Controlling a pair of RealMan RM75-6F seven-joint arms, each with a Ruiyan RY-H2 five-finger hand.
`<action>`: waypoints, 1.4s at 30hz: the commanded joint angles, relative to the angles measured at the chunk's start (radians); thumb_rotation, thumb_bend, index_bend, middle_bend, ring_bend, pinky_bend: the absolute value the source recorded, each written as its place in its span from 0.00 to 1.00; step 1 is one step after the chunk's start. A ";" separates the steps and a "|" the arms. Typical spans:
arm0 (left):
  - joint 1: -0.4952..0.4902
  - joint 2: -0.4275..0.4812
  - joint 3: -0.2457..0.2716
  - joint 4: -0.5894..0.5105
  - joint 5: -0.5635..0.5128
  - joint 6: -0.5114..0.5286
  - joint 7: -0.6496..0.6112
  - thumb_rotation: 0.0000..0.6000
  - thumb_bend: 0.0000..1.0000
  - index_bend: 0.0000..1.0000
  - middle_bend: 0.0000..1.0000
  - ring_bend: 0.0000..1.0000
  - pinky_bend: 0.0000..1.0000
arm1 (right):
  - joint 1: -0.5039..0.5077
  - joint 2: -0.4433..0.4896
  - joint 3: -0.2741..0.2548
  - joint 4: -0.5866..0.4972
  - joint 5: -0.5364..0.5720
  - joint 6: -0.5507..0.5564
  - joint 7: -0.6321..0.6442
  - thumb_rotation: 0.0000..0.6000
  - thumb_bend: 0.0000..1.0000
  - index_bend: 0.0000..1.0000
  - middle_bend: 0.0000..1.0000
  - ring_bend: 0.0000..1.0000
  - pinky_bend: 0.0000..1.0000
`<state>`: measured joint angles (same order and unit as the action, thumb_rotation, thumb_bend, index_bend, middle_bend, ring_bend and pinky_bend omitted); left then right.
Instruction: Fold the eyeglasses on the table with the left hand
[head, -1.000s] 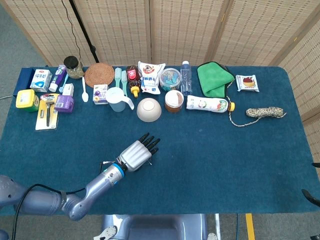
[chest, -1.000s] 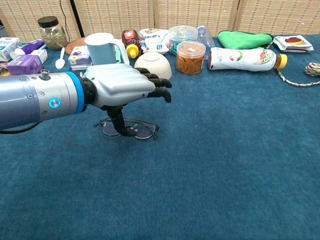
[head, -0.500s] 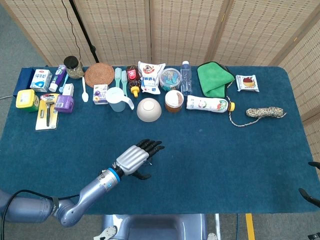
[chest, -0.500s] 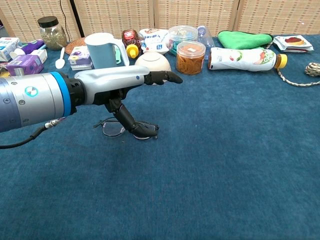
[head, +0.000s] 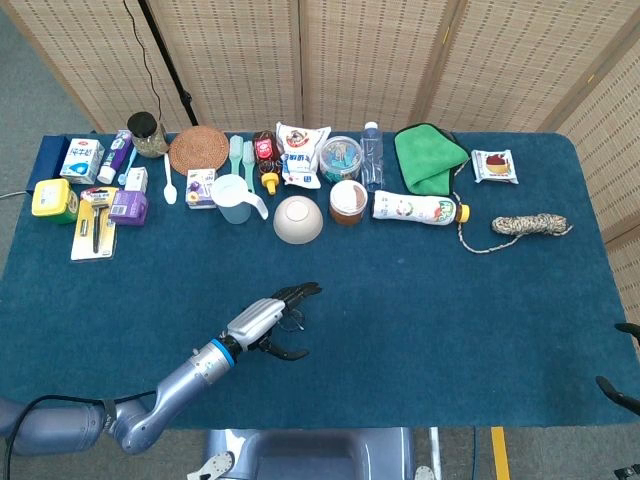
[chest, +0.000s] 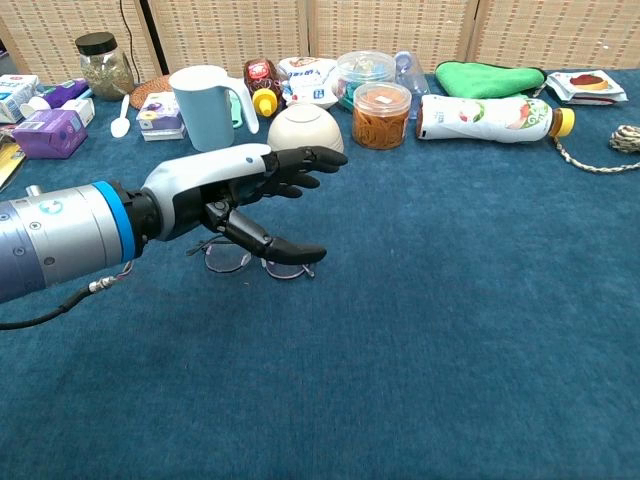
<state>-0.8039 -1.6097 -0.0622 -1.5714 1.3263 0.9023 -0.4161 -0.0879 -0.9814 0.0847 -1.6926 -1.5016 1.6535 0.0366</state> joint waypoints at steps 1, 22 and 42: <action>0.020 -0.029 0.004 0.047 0.036 -0.006 -0.060 0.76 0.23 0.00 0.00 0.00 0.00 | 0.000 0.000 0.000 0.000 0.000 0.000 0.000 1.00 0.00 0.29 0.11 0.14 0.34; 0.050 -0.133 -0.002 0.215 0.094 -0.017 -0.229 0.69 0.23 0.00 0.00 0.00 0.00 | -0.013 0.010 -0.001 -0.006 0.005 0.016 -0.001 1.00 0.00 0.29 0.11 0.14 0.34; 0.074 -0.055 -0.016 0.159 0.155 0.065 -0.096 0.62 0.23 0.00 0.00 0.00 0.00 | -0.005 0.010 0.002 -0.003 0.002 0.005 0.004 1.00 0.00 0.29 0.11 0.14 0.34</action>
<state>-0.7380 -1.7084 -0.0760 -1.3752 1.4599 0.9322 -0.5776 -0.0947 -0.9706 0.0865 -1.6963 -1.4989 1.6606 0.0402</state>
